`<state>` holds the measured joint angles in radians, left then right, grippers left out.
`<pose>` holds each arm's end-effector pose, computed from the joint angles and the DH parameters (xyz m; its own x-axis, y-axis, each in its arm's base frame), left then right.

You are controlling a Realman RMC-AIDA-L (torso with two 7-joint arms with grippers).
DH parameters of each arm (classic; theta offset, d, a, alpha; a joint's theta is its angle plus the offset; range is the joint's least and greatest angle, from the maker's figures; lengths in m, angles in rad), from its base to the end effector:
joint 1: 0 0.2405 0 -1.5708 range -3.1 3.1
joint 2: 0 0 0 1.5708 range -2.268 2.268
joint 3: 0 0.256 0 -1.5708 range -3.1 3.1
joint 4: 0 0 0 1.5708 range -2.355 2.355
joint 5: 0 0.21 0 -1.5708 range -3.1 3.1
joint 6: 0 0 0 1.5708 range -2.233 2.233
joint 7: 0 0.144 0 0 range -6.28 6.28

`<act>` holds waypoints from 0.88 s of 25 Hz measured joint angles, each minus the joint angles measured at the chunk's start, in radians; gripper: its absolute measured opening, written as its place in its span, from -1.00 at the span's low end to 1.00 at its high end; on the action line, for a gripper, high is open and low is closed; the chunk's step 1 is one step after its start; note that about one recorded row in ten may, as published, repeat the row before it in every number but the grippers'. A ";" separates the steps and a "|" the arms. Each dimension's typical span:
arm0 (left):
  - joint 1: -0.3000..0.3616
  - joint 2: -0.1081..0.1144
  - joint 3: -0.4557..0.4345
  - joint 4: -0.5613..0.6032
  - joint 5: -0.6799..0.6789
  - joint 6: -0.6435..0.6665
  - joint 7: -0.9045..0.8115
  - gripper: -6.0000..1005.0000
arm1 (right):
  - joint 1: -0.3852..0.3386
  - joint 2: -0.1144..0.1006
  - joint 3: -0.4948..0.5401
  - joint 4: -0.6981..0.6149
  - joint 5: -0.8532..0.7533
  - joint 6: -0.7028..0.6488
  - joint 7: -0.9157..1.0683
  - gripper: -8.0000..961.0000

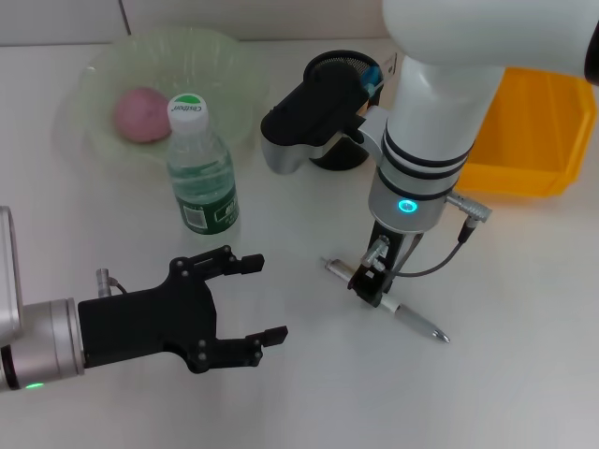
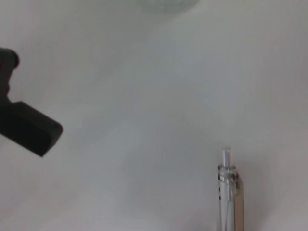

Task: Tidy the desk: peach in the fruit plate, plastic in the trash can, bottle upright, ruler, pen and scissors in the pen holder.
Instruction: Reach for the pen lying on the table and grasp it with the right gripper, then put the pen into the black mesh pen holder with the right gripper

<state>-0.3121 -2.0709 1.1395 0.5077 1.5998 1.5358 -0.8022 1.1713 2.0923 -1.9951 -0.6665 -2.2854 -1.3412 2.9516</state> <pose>-0.2854 0.2516 -0.0510 0.8485 0.0225 0.5287 0.1602 -0.9631 -0.2162 0.1197 0.3539 -0.1219 0.5683 -0.6191 0.5419 -0.4716 -0.7848 -0.4020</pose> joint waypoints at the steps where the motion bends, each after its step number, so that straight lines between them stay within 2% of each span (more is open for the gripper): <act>1: -0.001 0.000 0.002 0.000 0.000 -0.006 0.000 0.69 | -0.001 0.000 -0.001 -0.003 -0.001 0.001 0.000 -0.67; 6: -0.001 0.002 -0.003 -0.002 0.000 -0.006 -0.001 0.69 | -0.040 -0.005 0.042 -0.069 -0.047 -0.014 0.000 -0.71; 9: -0.001 0.002 -0.004 -0.002 0.000 -0.005 -0.001 0.69 | -0.113 -0.009 0.185 -0.193 -0.157 -0.063 -0.003 -0.71; 11: -0.001 0.003 -0.005 -0.001 0.000 -0.002 -0.001 0.69 | -0.179 -0.009 0.301 -0.325 -0.243 -0.098 -0.008 -0.71; 14: -0.002 0.003 -0.007 0.002 0.000 0.000 -0.001 0.69 | -0.271 -0.010 0.421 -0.541 -0.296 -0.118 -0.033 -0.71; 16: -0.003 0.003 -0.008 0.003 0.000 -0.001 -0.001 0.69 | -0.348 -0.010 0.492 -0.683 -0.295 -0.091 -0.078 -0.71; 19: -0.007 0.003 -0.010 0.002 0.000 -0.002 -0.001 0.69 | -0.473 -0.007 0.571 -0.846 -0.237 0.018 -0.190 -0.71; 22: -0.010 0.002 -0.017 0.001 0.000 -0.003 -0.002 0.69 | -0.604 -0.002 0.605 -0.908 -0.066 0.207 -0.384 -0.71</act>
<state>-0.3216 -2.0686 1.1222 0.5082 1.5993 1.5328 -0.8038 0.5670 2.0904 -1.3899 -1.5749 -2.3510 -1.1342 2.5673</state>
